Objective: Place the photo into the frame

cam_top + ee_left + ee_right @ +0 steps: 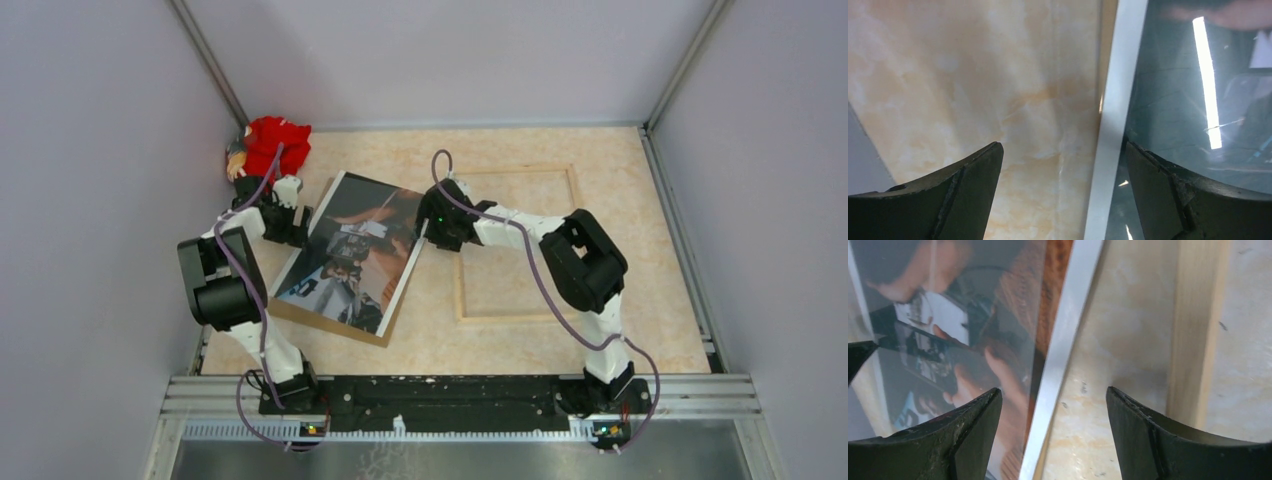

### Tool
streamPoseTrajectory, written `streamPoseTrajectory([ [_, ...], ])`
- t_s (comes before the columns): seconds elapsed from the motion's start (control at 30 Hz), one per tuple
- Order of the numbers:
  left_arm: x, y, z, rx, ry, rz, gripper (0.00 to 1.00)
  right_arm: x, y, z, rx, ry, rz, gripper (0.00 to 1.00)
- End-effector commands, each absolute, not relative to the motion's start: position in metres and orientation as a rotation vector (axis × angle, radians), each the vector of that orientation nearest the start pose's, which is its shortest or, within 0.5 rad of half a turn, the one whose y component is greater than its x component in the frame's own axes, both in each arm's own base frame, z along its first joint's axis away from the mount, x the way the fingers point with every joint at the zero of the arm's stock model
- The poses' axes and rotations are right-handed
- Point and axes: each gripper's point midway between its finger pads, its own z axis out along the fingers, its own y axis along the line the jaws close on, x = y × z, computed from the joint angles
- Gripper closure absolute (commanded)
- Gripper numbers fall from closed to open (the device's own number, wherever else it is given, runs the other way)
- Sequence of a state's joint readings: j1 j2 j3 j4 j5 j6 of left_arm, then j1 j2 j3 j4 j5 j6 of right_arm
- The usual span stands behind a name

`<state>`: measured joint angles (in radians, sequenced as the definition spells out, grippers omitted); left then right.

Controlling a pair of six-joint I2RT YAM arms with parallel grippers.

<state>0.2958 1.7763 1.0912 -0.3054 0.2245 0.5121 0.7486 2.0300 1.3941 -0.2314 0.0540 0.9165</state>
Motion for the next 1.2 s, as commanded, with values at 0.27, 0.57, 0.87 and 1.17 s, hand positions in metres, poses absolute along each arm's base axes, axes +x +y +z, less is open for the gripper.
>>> streamPoseTrajectory([
  [0.27,0.379,0.052,0.038,0.453,2.441,-0.146,0.02,0.373,0.393,0.031,0.266,2.565,0.776,0.23],
  [0.57,0.44,0.105,0.119,0.356,2.306,0.073,0.02,0.379,0.376,0.037,0.293,2.538,0.741,0.23],
  [0.87,0.476,0.155,0.098,0.253,2.338,0.284,0.02,0.381,0.379,0.037,0.286,2.525,0.766,0.24],
  [1.17,0.464,0.139,0.051,0.264,2.411,0.255,0.03,0.379,0.388,0.027,0.31,2.542,0.824,0.24],
])
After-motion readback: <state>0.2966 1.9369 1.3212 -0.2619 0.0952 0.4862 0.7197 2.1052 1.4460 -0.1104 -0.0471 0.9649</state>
